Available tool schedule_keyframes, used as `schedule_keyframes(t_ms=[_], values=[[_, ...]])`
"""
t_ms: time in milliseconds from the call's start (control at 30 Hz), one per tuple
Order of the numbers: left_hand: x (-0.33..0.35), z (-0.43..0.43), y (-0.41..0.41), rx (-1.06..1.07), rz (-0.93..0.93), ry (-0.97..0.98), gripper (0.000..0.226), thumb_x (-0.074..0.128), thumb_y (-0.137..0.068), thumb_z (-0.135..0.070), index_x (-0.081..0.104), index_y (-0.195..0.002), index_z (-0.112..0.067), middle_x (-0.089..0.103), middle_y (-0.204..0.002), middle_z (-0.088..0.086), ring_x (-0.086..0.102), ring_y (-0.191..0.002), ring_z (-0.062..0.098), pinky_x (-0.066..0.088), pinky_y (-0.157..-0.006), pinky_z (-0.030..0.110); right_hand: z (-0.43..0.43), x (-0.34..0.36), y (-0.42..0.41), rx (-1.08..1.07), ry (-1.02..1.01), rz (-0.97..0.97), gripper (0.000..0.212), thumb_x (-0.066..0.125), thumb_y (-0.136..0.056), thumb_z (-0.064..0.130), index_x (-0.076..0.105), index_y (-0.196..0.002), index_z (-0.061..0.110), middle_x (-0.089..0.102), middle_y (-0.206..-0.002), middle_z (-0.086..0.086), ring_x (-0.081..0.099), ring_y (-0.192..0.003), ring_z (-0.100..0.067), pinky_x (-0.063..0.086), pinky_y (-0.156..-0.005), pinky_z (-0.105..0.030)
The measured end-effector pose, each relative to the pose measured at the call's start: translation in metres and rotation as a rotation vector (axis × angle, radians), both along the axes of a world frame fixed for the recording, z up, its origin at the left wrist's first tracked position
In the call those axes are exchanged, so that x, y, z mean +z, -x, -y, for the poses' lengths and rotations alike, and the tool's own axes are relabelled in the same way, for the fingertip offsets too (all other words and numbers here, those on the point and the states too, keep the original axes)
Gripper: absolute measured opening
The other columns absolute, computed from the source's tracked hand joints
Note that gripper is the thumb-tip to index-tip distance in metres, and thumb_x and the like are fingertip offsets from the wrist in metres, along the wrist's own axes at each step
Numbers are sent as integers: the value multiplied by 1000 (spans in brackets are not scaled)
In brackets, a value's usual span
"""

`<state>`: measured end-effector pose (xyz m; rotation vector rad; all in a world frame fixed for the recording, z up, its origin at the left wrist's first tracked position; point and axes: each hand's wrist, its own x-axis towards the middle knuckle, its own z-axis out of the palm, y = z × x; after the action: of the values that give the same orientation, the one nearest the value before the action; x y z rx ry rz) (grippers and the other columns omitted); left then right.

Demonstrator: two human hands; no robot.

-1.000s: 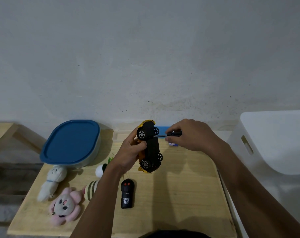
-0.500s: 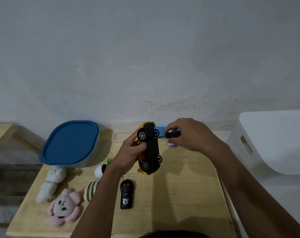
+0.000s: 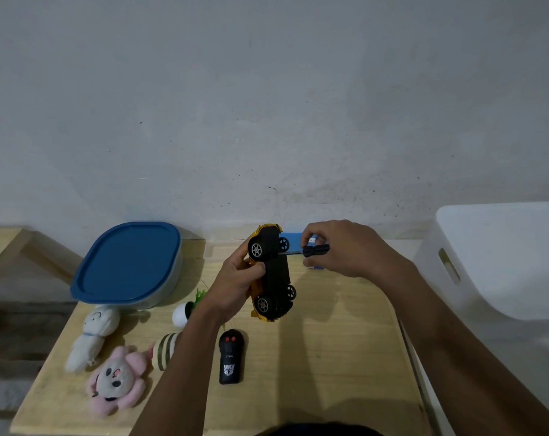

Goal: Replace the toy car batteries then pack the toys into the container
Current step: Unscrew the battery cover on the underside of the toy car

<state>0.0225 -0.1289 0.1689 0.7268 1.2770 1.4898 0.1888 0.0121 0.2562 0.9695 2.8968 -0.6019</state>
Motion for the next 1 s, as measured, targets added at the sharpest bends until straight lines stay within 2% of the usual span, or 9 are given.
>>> schedule_keyframes(t_ms=[167,333,433,567,700,800,867,933,1000], values=[[2,-1,-1,-7,8,-26,50,61,-80,-10,63,-123,-34,70,-103,7,67,-97,26,57,-78,41,0,-4,6,-37,-32,58,53,47,-89,64,59,-66,18,52,-62,4,52,-59,-15,35,-53,-26],[4,1,-1,-9,-2,-27,52,69,-71,-21,64,-121,-38,71,-99,3,68,-94,23,58,-81,43,0,0,1,23,-81,7,13,64,-84,50,62,-94,42,58,-88,18,56,-79,-8,37,-63,-25],[4,1,-1,-2,-7,-23,53,67,-76,-17,61,-125,-35,71,-99,3,68,-95,24,58,-82,44,2,-3,2,17,24,-7,19,63,-84,55,65,-96,40,54,-85,19,57,-80,-7,39,-64,-26],[4,0,-1,2,-15,-21,53,64,-78,-13,59,-127,-32,71,-100,4,67,-95,24,58,-83,44,2,-7,4,-6,-42,-4,44,43,-96,52,63,-71,21,57,-64,7,55,-60,-14,37,-56,-27],[4,0,-1,11,-23,-12,50,59,-81,-11,60,-124,-34,72,-97,2,69,-93,23,58,-82,45,2,-1,1,42,-85,-58,17,55,-92,50,68,-102,44,65,-100,16,60,-89,-10,41,-66,-26],[4,1,0,11,-27,-12,50,59,-81,-11,59,-126,-34,73,-97,2,69,-94,24,58,-84,46,2,-2,0,41,-10,-51,26,62,-88,48,66,-113,40,64,-110,12,60,-97,-12,44,-74,-28],[4,0,0,9,-31,-10,51,58,-82,-11,58,-127,-33,73,-97,2,69,-94,23,59,-81,44,1,-5,1,-12,58,-24,32,58,-88,56,72,-101,30,67,-93,10,62,-82,-12,45,-68,-28],[4,-1,0,8,-32,-10,51,58,-82,-10,60,-127,-34,72,-98,2,69,-94,23,58,-79,41,1,-9,3,-47,51,-1,49,49,-91,60,66,-69,19,54,-59,6,51,-55,-13,36,-53,-26],[3,-2,0,9,-32,-11,51,58,-82,-9,62,-124,-37,71,-101,4,68,-95,24,58,-81,43,1,-11,3,-36,-28,19,49,49,-92,58,57,-63,21,51,-57,6,49,-54,-14,33,-51,-26]])
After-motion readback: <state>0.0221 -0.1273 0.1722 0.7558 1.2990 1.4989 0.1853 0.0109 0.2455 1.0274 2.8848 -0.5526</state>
